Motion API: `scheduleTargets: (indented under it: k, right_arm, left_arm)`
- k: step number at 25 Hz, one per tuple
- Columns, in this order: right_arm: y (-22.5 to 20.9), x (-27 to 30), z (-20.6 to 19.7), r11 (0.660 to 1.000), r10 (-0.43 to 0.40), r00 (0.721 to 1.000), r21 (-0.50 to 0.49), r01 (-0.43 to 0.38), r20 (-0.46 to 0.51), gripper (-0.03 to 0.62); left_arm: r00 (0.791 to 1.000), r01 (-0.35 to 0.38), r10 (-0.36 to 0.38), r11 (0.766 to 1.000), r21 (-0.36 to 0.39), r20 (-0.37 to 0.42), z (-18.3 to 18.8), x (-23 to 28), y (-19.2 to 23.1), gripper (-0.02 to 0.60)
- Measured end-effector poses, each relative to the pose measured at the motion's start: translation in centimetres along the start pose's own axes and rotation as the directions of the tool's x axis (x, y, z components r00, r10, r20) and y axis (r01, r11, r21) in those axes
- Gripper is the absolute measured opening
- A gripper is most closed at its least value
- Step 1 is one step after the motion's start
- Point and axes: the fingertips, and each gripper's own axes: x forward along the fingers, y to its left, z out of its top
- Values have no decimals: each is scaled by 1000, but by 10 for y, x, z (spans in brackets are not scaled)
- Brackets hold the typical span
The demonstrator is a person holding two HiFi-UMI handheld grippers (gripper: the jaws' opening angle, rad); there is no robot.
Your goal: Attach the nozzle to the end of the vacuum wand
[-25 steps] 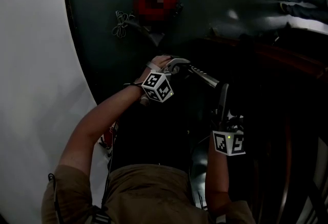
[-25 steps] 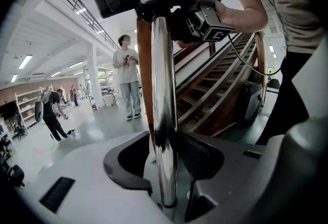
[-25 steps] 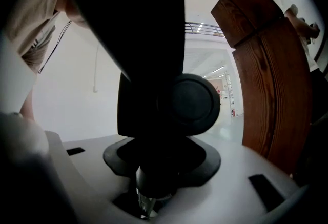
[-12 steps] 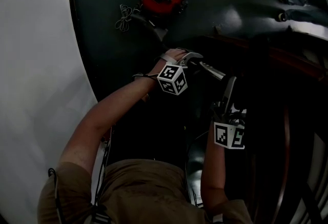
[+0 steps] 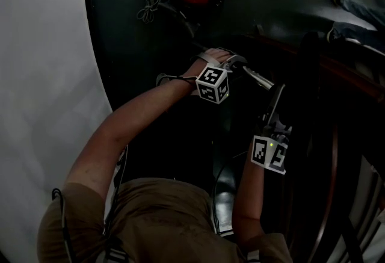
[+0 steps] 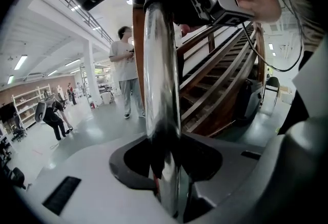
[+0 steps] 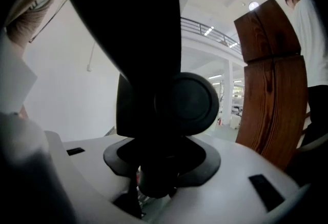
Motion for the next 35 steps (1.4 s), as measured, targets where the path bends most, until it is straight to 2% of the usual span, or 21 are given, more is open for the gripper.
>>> scheduleTargets:
  k: [2,5,6,7,10,11,12,14,17,19,20,22,24,25,26,27,29,30,31,33,35]
  right_arm:
    - [0,-4,-1,1000,6,999,21,-7,50,166]
    - [-4,-6,-10,993,22,1000,117,-22,9,166]
    - [-8,-6,-12,993,13,1000,120,-13,-2,166]
    - [-11,-7,-12,996,-3,1000,87,3,-2,166]
    - [-3,-5,-3,992,-20,999,-120,25,40,166]
    - [1,-4,1,990,-10,999,-143,17,49,166]
    - [3,-2,2,993,0,999,-121,7,55,166]
    - [-2,-2,0,1000,9,998,13,-10,64,166]
    - [-17,-9,-14,969,-8,997,245,-12,79,166]
    - [-21,-12,-17,958,-22,998,288,2,67,166]
    - [-18,-10,-15,969,-19,998,247,5,53,166]
    - [-2,-3,-5,999,11,1000,50,-12,9,166]
    - [14,3,1,989,44,999,-138,-48,-30,166]
    - [19,4,1,983,61,998,-171,-66,-35,166]
    - [21,4,2,985,81,996,-151,-85,-30,166]
    - [20,3,1,991,100,995,-88,-101,-17,166]
    - [9,-3,-5,990,105,994,90,-105,12,166]
    - [-1,-7,-8,984,82,996,156,-84,18,166]
    - [-11,-9,-8,982,53,998,182,-55,20,166]
    - [-15,-8,-1,991,13,1000,132,-14,3,166]
    - [8,-3,-5,996,24,999,91,-20,-36,166]
  left_arm:
    - [1000,0,0,1000,-2,-4,0,1,0,133]
    - [1000,13,-12,999,32,-16,-6,-1,-5,133]
    - [1000,18,-17,999,42,-20,-6,0,-5,133]
    - [999,23,-22,999,46,-23,-5,2,-5,133]
    - [999,36,-35,999,27,-30,4,6,-3,133]
    - [999,39,-38,999,15,-22,6,4,-2,135]
    - [999,41,-40,999,5,-6,7,0,-1,135]
    - [998,47,-47,999,-5,32,3,-10,-1,136]
    - [997,48,-48,999,2,65,-5,-20,0,140]
    - [997,44,-44,999,1,67,-5,-24,2,147]
    - [997,46,-46,999,2,63,-4,-25,2,149]
    - [997,53,-54,999,6,55,-1,-24,1,149]
    - [997,55,-56,998,10,55,2,-22,1,149]
    - [997,51,-52,999,12,57,2,-22,2,149]
    - [997,46,-46,999,14,60,2,-22,2,149]
    - [997,40,-41,999,13,63,0,-24,2,149]
    - [997,35,-35,999,11,64,-4,-29,1,149]
    - [997,38,-39,999,16,68,-3,-29,2,149]
    - [996,45,-47,999,29,80,2,-26,3,149]
    - [992,70,-75,996,52,103,10,-22,3,149]
    - [992,95,-96,995,23,82,-8,-37,-8,149]
